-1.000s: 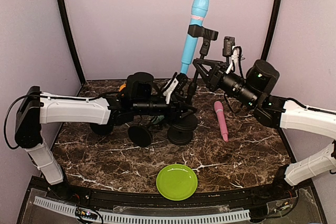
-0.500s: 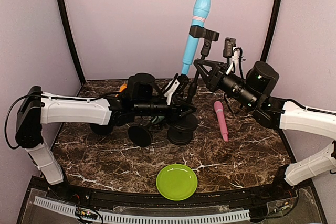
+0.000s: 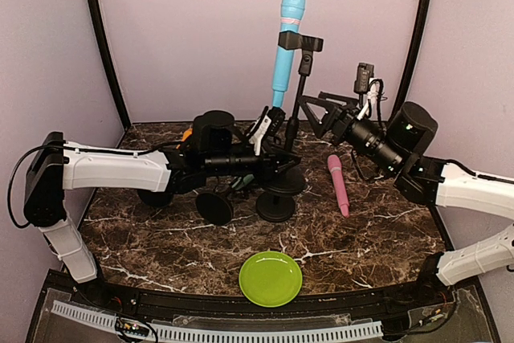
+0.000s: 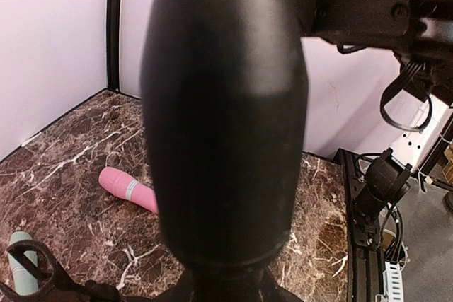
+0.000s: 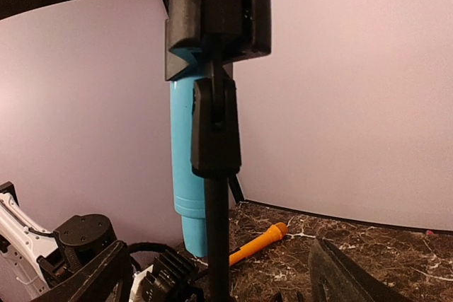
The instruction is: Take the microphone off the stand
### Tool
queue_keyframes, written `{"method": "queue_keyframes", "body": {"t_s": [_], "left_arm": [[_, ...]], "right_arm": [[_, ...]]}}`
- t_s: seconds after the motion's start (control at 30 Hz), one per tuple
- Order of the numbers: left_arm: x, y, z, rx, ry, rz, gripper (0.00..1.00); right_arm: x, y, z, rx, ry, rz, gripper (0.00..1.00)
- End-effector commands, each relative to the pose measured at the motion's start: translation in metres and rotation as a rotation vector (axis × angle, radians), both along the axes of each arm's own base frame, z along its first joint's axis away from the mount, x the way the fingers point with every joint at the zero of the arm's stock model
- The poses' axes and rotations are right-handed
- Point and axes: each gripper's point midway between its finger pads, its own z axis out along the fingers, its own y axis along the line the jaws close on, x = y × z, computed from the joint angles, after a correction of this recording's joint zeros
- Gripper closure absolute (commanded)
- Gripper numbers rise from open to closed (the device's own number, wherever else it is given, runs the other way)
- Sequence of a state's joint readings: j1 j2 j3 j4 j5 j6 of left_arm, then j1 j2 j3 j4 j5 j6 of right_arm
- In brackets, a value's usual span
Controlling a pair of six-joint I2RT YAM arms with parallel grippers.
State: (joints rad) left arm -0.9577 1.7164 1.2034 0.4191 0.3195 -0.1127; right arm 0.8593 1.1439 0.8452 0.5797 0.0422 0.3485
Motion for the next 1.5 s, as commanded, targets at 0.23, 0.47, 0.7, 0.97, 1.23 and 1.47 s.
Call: {"method": "queue_keyframes", "body": {"t_s": [0.23,0.47,0.7,0.97,1.23,1.47], "left_arm": [[-0.007,0.007,0.093,-0.222,-0.110,-0.004,1.00],[-0.009,0.009,0.093,-0.231,-0.098,-0.005,1.00],[-0.010,0.007,0.088,-0.217,-0.092,-0.017,1.00],[-0.006,0.010,0.085,-0.195,-0.116,0.011,1.00],[0.000,0.016,0.077,-0.164,-0.146,0.060,0.96],[0.002,0.013,0.071,-0.150,-0.151,0.058,0.65]], "right_arm": [[-0.009,0.016,-0.031,-0.048,0.072,0.106,0.37],[0.009,0.033,-0.047,-0.136,0.128,0.066,0.49],[0.009,0.041,-0.041,-0.113,0.106,0.095,0.65],[0.011,0.036,-0.041,-0.091,0.123,0.070,0.98],[0.017,0.012,-0.029,-0.020,0.116,-0.034,1.00],[0.017,0.009,-0.024,0.004,0.098,-0.052,1.00]]}}
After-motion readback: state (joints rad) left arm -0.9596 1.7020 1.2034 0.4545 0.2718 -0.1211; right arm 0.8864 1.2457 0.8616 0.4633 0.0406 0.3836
